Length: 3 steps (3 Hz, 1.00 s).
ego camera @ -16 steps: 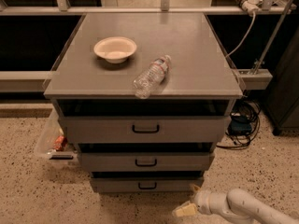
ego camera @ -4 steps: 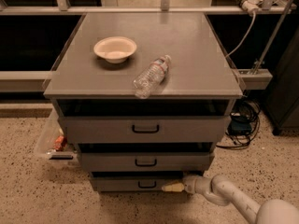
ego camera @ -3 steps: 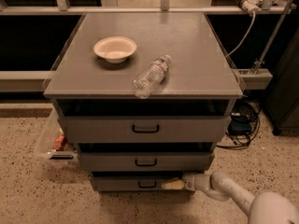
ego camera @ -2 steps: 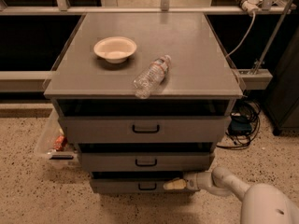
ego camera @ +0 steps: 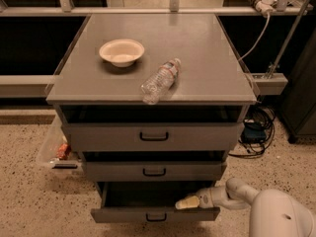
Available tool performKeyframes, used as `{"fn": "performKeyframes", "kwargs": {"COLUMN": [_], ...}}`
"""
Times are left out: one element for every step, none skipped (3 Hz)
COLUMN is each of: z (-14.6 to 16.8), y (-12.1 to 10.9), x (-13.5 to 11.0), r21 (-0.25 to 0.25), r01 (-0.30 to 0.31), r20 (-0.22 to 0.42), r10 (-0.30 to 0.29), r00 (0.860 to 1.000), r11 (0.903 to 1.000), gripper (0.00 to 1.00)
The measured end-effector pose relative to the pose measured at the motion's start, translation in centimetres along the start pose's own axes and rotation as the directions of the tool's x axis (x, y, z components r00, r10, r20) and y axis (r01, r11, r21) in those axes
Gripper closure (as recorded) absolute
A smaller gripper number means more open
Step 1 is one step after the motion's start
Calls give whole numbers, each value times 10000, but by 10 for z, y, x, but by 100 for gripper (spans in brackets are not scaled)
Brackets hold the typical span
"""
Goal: Open bottom drawer
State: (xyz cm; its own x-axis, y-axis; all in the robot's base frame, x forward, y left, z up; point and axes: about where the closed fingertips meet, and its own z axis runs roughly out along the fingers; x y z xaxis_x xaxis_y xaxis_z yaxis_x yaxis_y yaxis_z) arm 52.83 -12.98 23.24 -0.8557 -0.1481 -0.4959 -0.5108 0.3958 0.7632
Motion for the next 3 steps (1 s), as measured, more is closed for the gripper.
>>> {"fn": "performKeyframes", "kwargs": {"z": [0,-2,-4], "y": [25,53,70], "x": [21,46,65], "r21": [-748,-1431,-1802], "r01": [-812,-1755,-2537], "r20": [-311,-853,-1267], "r10": [791,1645,2333], "r00": [9964,9827,9641], "r11": [9939,9740,9504], "gripper": [0,0,0]}}
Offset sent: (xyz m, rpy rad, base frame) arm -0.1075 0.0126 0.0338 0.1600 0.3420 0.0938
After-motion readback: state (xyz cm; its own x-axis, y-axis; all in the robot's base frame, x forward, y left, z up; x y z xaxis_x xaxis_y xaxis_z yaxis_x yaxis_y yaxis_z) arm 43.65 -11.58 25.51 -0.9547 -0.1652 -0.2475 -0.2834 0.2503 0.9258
